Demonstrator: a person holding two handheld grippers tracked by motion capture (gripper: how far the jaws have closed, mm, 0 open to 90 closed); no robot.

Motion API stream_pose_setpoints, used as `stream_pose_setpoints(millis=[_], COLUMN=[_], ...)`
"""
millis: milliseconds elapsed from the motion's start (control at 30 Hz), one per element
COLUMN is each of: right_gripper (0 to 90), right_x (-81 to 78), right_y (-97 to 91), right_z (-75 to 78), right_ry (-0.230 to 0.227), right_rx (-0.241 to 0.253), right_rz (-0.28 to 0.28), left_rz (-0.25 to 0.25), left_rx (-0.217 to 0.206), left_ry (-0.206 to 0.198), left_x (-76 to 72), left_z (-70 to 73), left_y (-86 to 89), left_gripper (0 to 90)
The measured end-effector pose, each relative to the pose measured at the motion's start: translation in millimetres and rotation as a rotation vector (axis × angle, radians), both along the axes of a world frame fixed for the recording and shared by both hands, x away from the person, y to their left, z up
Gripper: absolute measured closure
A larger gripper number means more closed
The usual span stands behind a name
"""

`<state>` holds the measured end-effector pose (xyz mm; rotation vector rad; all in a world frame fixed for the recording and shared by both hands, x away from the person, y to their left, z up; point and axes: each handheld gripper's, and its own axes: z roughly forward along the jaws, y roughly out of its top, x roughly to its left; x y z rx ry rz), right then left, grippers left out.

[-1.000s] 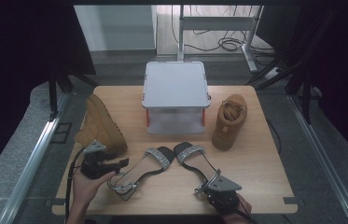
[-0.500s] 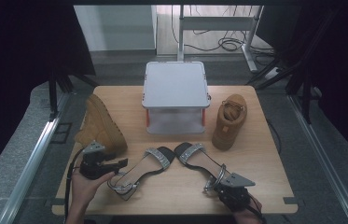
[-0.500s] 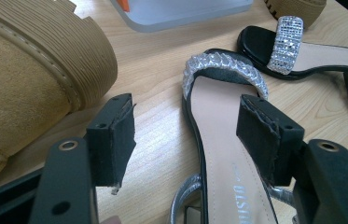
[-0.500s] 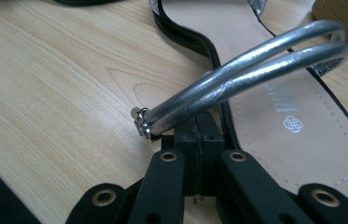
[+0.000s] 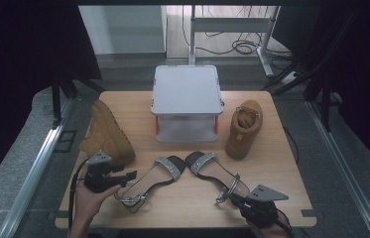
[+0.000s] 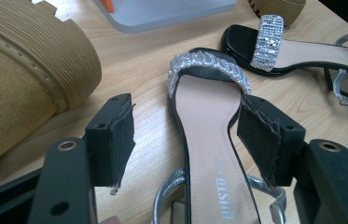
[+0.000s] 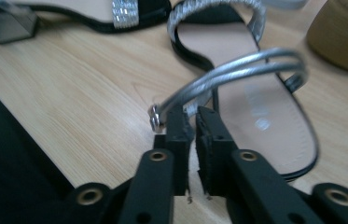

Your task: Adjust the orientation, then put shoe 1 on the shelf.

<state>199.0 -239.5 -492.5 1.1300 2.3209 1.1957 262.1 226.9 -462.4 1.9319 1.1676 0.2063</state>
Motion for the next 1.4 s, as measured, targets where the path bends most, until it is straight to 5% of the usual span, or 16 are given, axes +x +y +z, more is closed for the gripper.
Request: stream_pose_setpoints(millis=[200, 467, 933, 1133, 1400], right_gripper=[70.1, 45.9, 40.9, 40.2, 39.9], right_x=[-2.1, 7.2, 62.1, 79.2, 80.8], right_y=[-9.0, -10.3, -1.1, 5.5, 6.9], right_z=[15.8, 27.7, 54.1, 53.1, 45.1], right_ry=[-0.034, -0.086, -0.075, -0.055, -0.03], right_rx=[0.055, 0.057, 0.016, -0.019, -0.036], right_rz=[0.022, -0.05, -0.018, -0.01, -0.016], left_rz=[-0.004, -0.03, -0.115, -0.154, -0.189], left_rx=[-0.012, -0.005, 0.049, 0.108, 0.237], left_ry=[0.007, 0.002, 0.05, 0.115, 0.195], left_x=[-1.8, -1.4, 7.6, 14.3, 21.5], left_z=[-0.2, 5.0, 7.5, 0.4, -17.8], left_y=[2.8, -2.1, -23.5, -32.9, -55.7], left_gripper=[36.7, 36.6, 36.3, 35.4, 34.0])
